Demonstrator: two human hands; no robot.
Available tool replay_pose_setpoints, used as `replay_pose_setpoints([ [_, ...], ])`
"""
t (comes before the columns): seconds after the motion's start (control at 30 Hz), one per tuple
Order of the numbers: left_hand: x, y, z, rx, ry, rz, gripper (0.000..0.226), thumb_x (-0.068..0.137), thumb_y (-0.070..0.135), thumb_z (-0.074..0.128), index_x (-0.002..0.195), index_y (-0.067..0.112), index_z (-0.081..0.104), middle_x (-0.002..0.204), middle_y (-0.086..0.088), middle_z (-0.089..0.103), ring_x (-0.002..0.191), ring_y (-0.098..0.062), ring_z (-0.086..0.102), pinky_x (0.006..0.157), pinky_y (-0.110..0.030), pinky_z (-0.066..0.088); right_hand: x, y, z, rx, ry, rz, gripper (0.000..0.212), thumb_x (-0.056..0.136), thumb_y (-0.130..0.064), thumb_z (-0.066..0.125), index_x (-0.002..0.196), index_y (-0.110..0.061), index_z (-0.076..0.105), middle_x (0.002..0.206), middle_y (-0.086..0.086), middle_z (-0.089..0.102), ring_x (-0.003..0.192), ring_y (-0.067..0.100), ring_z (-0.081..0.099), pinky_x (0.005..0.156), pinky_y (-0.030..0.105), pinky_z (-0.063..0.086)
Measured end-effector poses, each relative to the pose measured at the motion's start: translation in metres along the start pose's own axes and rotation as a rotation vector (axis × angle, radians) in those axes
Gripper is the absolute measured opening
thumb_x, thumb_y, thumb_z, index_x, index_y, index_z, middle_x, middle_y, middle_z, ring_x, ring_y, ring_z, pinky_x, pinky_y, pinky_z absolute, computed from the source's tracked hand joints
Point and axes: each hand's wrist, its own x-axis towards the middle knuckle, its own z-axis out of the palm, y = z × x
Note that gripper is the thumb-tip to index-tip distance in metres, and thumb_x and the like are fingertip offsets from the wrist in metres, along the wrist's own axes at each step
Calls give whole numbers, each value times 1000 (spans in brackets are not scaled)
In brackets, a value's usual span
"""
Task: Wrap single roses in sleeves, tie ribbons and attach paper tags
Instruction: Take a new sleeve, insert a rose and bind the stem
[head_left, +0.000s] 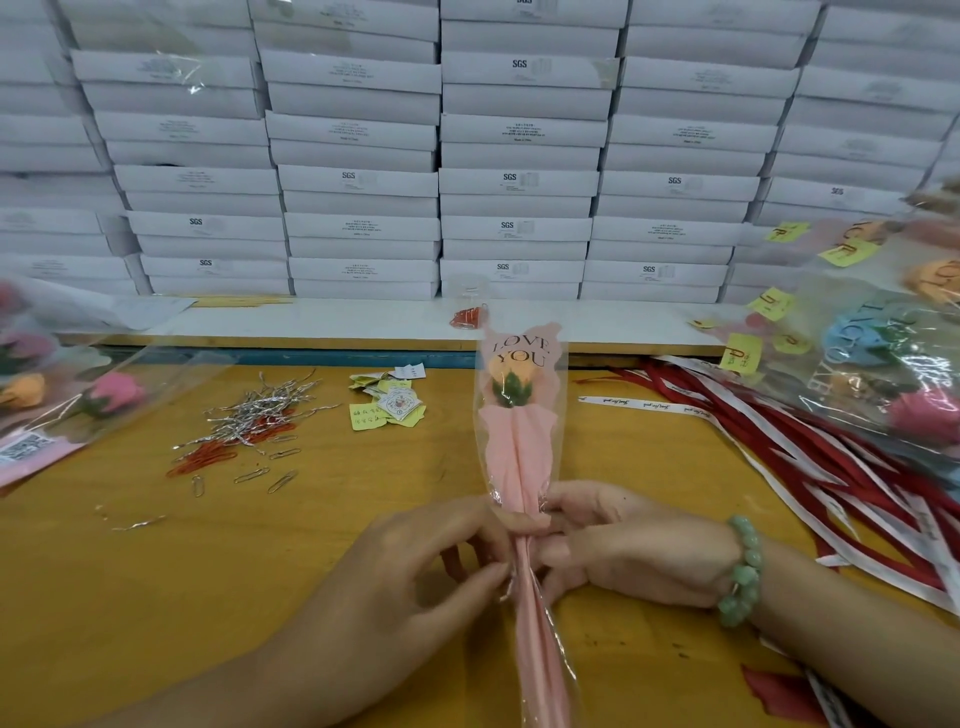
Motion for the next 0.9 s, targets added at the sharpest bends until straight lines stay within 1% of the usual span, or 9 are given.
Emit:
replay_pose_setpoints([
  [0.07, -1, 1, 0, -12, 3, 1, 3, 89, 27, 60, 89, 29, 61, 100, 28, 64, 90, 3, 61, 70, -8, 46, 0, 0, 1, -17, 7, -3, 25, 88, -3, 61, 109, -14, 67, 106, 8, 67, 96, 20, 67, 81, 28, 55],
  [0.13, -2, 1, 1, -11, 14, -2, 2, 89, 29, 59, 89, 31, 60, 97, 21, 66, 86, -4, 62, 68, -13, 47, 1, 1, 3, -13, 38, -9, 25, 88, -2, 58, 101, -19, 71, 100, 5, 71, 92, 17, 69, 78, 25, 57],
  [0.27, -2, 3, 2, 9, 29, 32, 2, 90, 24, 59, 89, 23, 59, 116, 25, 64, 100, -2, 63, 71, -14, 48, 1, 0, 5, -35, 117, -35, 19, 85, -1, 59, 103, -8, 60, 94, 0, 72, 84, 12, 68, 67, 20, 56],
  [0.33, -1, 3, 3, -29, 41, 22, 3, 91, 21, 58, 88, 22, 58, 119, 23, 64, 104, -5, 64, 72, -17, 49, 2, 0, 7, -65, 143, -57, 19, 84, -2, 61, 100, -12, 63, 92, -1, 72, 80, 8, 67, 60, 16, 53],
  [0.47, 0, 3, 3, -47, 64, 28, 4, 90, 18, 59, 87, 21, 58, 112, 20, 66, 96, -11, 66, 71, -20, 51, 3, 1, 12, -105, 170, -88, 20, 83, -2, 63, 87, -20, 70, 82, -3, 69, 66, 3, 61, 49, 13, 42],
  [0.57, -1, 1, 3, -35, 62, 34, 5, 89, 17, 60, 86, 13, 61, 112, 20, 66, 91, -9, 66, 69, -23, 52, 3, 1, 12, -149, 176, -73, 11, 79, -8, 66, 87, -16, 67, 77, -1, 67, 65, 4, 62, 48, 11, 46],
  [0.73, 1, -4, 3, -4, 60, 36, 3, 88, 19, 62, 86, 18, 60, 112, 21, 66, 93, -3, 65, 72, -14, 50, 1, 0, 8, -23, 167, 0, 25, 82, -3, 62, 107, -2, 60, 95, 13, 66, 80, 16, 68, 66, 23, 57],
  [0.8, 2, -3, 3, 13, 60, 33, 9, 88, 20, 62, 86, 26, 56, 110, 22, 66, 88, -1, 64, 72, -11, 47, 0, -2, 8, 29, 146, 13, 36, 80, -16, 71, 110, -1, 58, 98, 14, 66, 82, 19, 67, 71, 26, 58],
  [0.9, 3, 0, 2, 77, 62, 36, 14, 87, 20, 63, 88, 32, 55, 104, 23, 65, 84, 7, 60, 72, -7, 45, 1, -1, 11, -4, 182, 19, 68, 58, -40, 88, 107, -3, 59, 93, 10, 68, 79, 18, 67, 69, 26, 58],
])
